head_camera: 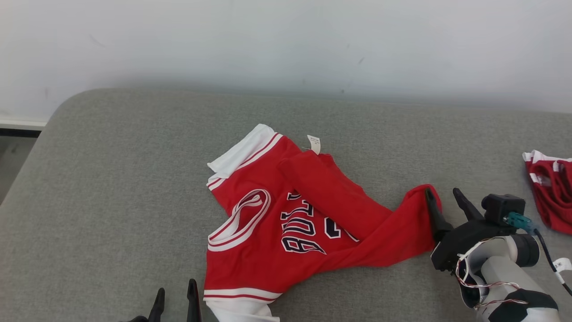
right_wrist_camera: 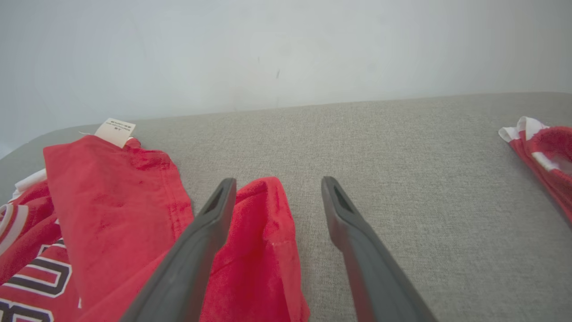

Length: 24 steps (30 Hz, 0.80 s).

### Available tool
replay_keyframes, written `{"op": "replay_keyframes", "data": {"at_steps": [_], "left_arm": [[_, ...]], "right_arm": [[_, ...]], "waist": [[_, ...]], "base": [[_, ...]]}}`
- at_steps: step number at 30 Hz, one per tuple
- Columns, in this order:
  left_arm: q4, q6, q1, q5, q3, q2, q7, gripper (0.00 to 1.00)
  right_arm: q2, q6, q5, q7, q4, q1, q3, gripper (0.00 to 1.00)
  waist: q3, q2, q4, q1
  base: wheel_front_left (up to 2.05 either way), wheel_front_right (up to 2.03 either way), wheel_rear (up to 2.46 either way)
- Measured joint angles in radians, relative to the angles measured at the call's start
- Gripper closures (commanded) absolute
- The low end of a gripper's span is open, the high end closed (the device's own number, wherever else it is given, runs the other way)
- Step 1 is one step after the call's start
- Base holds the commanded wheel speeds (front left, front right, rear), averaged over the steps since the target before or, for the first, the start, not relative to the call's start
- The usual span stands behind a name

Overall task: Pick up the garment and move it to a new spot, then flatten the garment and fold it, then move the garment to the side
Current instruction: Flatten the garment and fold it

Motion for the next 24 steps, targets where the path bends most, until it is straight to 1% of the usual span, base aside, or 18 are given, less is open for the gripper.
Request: {"op": "replay_keyframes", "data": {"at_steps": [3,5,9,12,15,19,24], "left_arm": [[-0.005,0.002,0.002,0.0,0.004,0.0,0.0,0.0],[-0.008,0.003,0.003,0.0,0.009,0.0,0.0,0.0],[-0.012,0.003,0.004,0.001,0.013,0.0,0.0,0.0],[-0.018,0.005,0.009,0.001,0.012,0.0,0.0,0.0],[-0.022,0.011,0.025,0.001,0.01,0.0,0.0,0.0],[-0.023,0.011,0.034,0.0,-0.006,0.0,0.0,0.0],[-0.006,0.01,0.049,0.002,-0.034,0.0,0.0,0.0]], "right_arm": [[-0.012,0.0,0.041,-0.009,-0.062,0.026,-0.003,0.0],[-0.021,0.0,0.061,-0.011,-0.144,0.072,-0.026,0.0],[-0.042,0.0,0.043,-0.012,-0.297,0.205,-0.105,0.0],[-0.028,0.0,-0.001,-0.012,-0.394,0.313,-0.18,0.0],[0.005,0.0,-0.069,-0.012,-0.478,0.404,-0.238,0.0],[0.077,0.0,-0.132,-0.012,-0.571,0.501,-0.314,0.0],[0.158,0.0,-0.211,-0.012,-0.672,0.583,-0.363,0.0]], "waist": [[-0.004,0.0001,-0.016,0.0],[-0.006,0.0,-0.028,0.0],[-0.014,0.0,-0.049,0.0],[-0.021,0.0,-0.059,-0.0002],[-0.028,0.0,-0.065,-0.0002],[-0.034,0.0,-0.068,-0.0002],[-0.041,-0.0001,-0.067,-0.0003]], "base": [[0.0,0.0,0.0],[0.0,0.0,0.0],[0.0,0.0,0.0],[0.0,0.0,0.0],[0.0,0.0,0.0],[0.0,0.0,0.0],[0.0,0.0,0.0]]}}
